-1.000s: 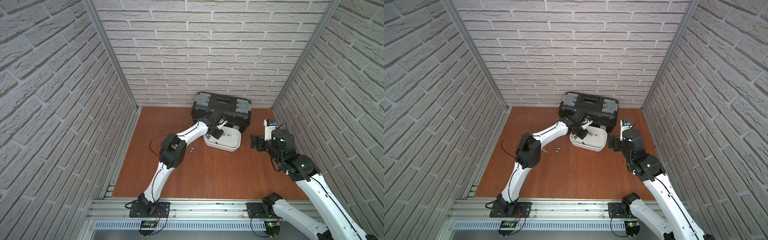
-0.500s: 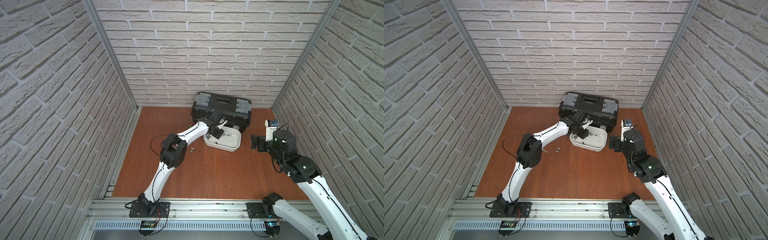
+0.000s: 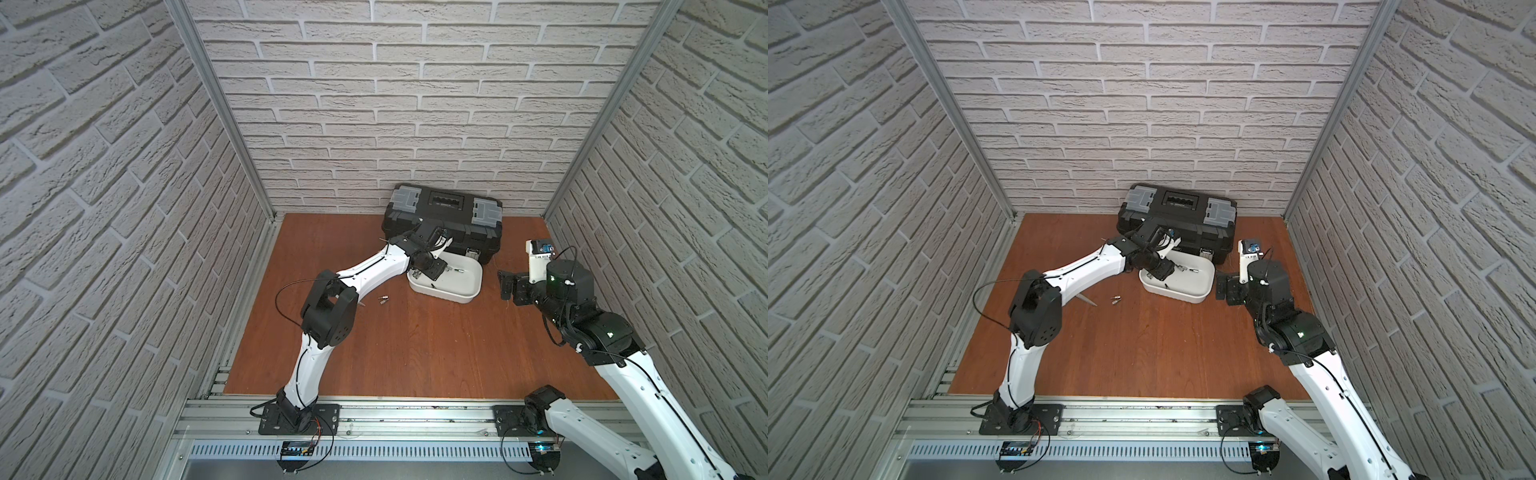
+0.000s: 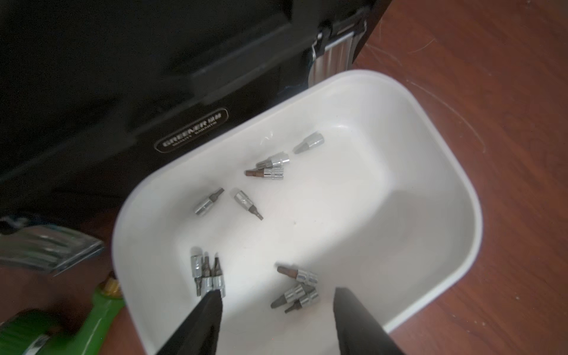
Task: Put the bit on the desktop into the storage box
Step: Pick up the screwdriver bit from the center of the board.
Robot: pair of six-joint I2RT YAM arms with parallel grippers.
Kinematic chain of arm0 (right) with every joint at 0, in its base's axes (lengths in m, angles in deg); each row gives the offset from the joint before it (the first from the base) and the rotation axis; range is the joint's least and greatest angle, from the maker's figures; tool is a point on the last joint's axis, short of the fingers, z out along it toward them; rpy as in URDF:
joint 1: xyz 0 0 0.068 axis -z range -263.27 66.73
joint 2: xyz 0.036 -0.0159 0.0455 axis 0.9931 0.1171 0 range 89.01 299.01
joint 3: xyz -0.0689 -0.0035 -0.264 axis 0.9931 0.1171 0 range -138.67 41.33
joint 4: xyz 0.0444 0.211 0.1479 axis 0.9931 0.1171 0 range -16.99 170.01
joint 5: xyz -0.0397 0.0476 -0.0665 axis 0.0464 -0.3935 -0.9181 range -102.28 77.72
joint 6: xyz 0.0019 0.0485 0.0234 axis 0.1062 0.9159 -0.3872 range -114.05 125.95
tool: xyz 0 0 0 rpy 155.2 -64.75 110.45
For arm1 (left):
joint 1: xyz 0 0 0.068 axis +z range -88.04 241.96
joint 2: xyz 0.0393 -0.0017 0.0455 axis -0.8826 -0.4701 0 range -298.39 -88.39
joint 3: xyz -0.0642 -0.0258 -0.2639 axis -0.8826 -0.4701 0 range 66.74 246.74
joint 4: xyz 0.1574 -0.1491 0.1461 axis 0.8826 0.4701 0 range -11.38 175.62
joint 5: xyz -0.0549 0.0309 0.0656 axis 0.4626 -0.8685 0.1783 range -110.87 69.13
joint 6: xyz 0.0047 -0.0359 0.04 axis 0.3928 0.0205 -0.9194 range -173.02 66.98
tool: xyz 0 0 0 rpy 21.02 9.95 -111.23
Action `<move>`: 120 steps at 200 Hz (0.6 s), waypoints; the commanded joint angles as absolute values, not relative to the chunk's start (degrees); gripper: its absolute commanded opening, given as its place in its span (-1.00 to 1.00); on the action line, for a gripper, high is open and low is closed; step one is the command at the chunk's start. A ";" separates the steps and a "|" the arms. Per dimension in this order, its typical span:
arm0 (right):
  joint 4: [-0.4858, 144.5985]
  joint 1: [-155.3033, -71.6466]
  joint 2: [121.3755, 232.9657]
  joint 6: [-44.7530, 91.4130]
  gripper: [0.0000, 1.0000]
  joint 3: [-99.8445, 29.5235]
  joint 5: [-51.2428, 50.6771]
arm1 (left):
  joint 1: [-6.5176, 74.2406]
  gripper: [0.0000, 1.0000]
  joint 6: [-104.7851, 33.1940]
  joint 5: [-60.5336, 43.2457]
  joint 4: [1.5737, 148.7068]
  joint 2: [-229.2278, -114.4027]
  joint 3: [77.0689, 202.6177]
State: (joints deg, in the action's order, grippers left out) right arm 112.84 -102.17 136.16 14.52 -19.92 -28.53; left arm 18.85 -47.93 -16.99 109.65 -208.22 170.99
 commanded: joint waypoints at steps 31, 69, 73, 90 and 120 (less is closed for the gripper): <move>113.58 -101.80 139.77 8.69 0.97 -25.61 -16.27 | 19.11 0.38 -48.66 -22.97 104.95 -194.92 159.26; 116.11 -102.10 146.10 4.65 0.98 -29.99 -5.80 | 21.10 0.45 -44.73 -26.46 105.55 -186.34 149.96; 116.42 -102.25 146.89 4.40 0.98 -30.46 -4.93 | 21.37 0.46 -44.15 -26.75 105.62 -185.36 148.88; 117.61 -103.22 150.27 3.34 0.98 -32.32 -3.30 | 22.63 0.48 -41.90 -27.63 105.52 -181.17 144.24; 117.84 -106.11 155.88 2.08 0.98 -34.74 -3.27 | 25.12 0.90 -38.70 -30.12 104.61 -173.61 136.15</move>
